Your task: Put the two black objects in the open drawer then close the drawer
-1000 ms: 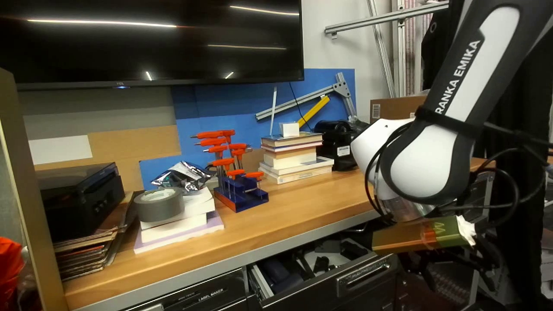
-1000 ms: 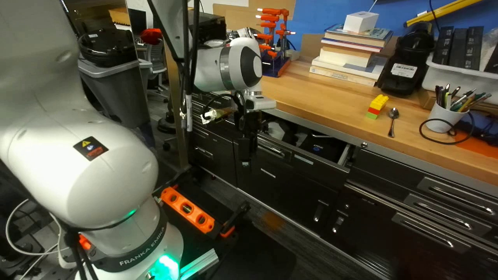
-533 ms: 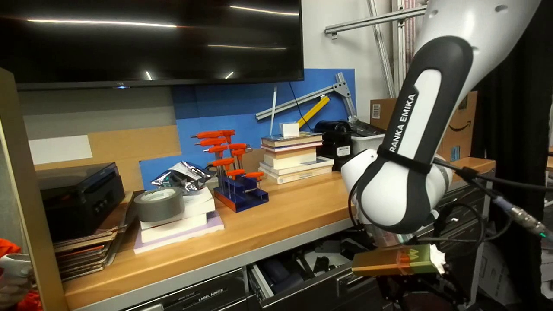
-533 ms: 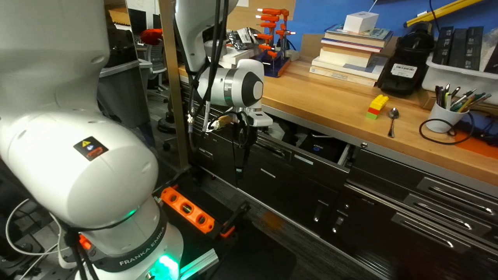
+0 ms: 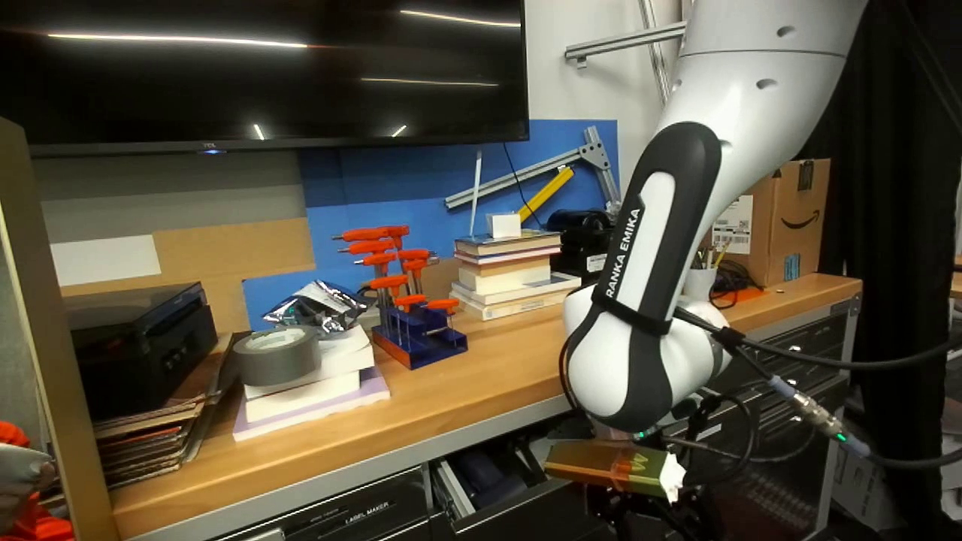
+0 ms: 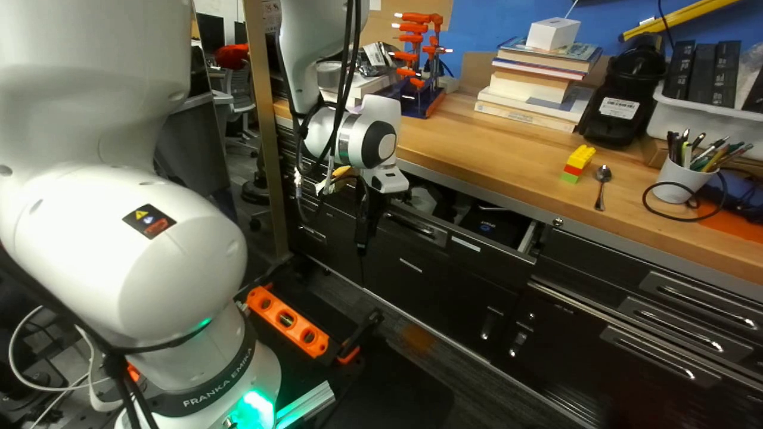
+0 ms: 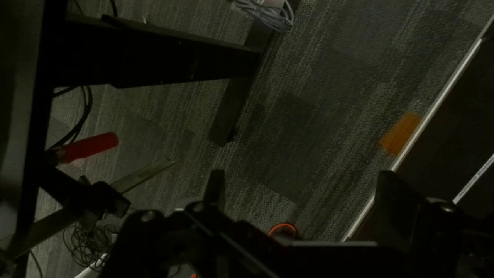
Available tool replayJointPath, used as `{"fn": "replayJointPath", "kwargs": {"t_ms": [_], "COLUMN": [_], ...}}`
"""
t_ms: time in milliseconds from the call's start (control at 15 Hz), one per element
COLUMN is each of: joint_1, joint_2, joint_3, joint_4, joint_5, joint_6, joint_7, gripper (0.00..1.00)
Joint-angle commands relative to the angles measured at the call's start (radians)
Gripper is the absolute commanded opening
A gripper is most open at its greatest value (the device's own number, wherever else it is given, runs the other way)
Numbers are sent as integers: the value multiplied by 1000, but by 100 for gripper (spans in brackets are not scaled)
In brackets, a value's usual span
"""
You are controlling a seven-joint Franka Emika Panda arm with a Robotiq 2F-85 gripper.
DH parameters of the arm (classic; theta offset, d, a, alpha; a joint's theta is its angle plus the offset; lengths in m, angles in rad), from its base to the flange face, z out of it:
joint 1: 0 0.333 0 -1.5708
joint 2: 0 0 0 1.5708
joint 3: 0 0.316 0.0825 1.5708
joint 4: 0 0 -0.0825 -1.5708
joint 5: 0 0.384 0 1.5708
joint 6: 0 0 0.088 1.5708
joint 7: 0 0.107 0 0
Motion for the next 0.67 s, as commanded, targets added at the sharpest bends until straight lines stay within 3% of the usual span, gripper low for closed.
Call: {"fn": "replayJointPath", "kwargs": {"t_ms": [0,267,600], "joint_1": [12,46,114], "joint_2": [31,74,150], "joint_3": [13,26,31], "joint_4": [34,105,239], "joint_5": [130,235,238], "joint_6": [61,75,73], "joint_7": [35,74,123], "gripper": [100,100,100]}}
